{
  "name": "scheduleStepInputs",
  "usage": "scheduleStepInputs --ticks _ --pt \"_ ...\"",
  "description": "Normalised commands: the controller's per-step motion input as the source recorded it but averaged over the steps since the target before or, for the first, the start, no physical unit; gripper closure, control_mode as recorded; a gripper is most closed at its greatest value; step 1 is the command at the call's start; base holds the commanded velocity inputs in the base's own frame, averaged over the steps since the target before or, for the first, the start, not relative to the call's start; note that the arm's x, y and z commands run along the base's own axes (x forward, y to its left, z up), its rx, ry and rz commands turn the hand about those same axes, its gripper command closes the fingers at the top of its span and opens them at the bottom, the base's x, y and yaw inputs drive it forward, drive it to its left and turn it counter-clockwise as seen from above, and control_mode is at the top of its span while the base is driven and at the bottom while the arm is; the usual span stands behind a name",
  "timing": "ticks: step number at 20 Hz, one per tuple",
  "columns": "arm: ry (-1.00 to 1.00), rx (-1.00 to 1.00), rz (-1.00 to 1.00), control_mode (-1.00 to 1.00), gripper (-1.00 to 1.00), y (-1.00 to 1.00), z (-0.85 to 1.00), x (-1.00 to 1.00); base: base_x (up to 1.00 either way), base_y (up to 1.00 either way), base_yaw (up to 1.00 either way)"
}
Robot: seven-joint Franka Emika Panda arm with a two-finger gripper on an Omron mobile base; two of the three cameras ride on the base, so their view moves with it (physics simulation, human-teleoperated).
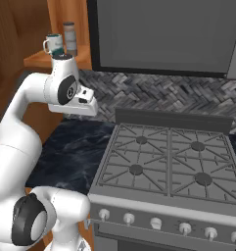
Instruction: Take the cinnamon bottle from the cabinet and place it on the dining table, next to the plate with the cupcake. Then take the chocolate from the dining counter and place it on the cupcake plate.
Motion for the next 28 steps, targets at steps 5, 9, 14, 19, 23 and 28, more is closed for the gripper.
scheduleStepInputs --ticks 5,9,14,19,23,28 --pt "0.04 -0.04 -0.01 -1.00 -1.00 0.08 0.10 0.40 0.00 0.00 0.00" --pt "-0.27 -0.15 -0.06 -1.00 -1.00 0.44 0.93 0.08 0.00 0.00 0.00" --pt "-0.39 -0.03 -0.01 -1.00 -1.00 0.19 0.98 -0.01 0.00 0.00 0.00" --pt "-0.31 0.00 0.00 -1.00 -1.00 0.08 0.85 0.01 0.00 0.00 0.00" --pt "-0.18 0.05 0.00 -1.00 -1.00 0.19 0.73 0.31 0.00 0.00 0.00" --pt "-0.09 0.11 0.06 -1.00 -1.00 0.44 0.35 0.65 0.00 0.00 0.00"
